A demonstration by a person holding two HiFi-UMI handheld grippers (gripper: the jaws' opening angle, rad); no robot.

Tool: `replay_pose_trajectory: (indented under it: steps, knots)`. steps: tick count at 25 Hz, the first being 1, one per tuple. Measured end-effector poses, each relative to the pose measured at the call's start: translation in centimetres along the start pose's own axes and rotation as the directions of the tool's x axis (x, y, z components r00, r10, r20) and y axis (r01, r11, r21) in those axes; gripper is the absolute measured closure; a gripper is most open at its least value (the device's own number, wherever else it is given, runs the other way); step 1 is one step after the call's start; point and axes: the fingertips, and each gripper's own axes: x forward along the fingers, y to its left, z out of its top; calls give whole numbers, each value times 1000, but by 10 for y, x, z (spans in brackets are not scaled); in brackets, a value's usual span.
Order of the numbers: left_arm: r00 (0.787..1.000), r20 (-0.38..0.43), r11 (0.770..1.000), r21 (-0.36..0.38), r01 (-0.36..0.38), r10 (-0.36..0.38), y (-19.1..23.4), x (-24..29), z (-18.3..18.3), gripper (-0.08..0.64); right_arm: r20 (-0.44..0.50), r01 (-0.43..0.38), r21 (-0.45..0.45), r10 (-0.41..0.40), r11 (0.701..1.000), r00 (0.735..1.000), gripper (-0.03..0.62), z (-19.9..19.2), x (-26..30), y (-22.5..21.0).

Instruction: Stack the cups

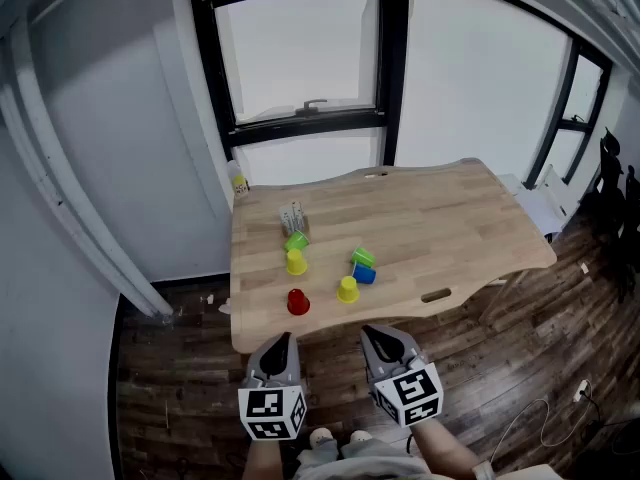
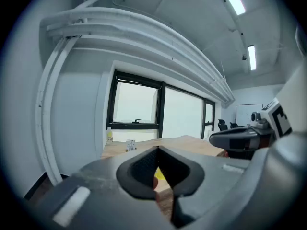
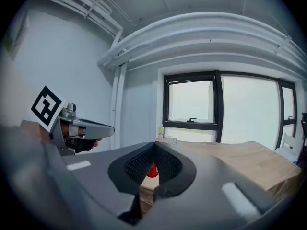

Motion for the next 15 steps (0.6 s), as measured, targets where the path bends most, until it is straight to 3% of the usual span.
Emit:
replay_pose_trajectory:
  steps: [15]
  knots:
    - [997,-49,998,10,-65,66,-37,9,-28,554,2,-68,-15,68,998,998,592,-31,-18,-29]
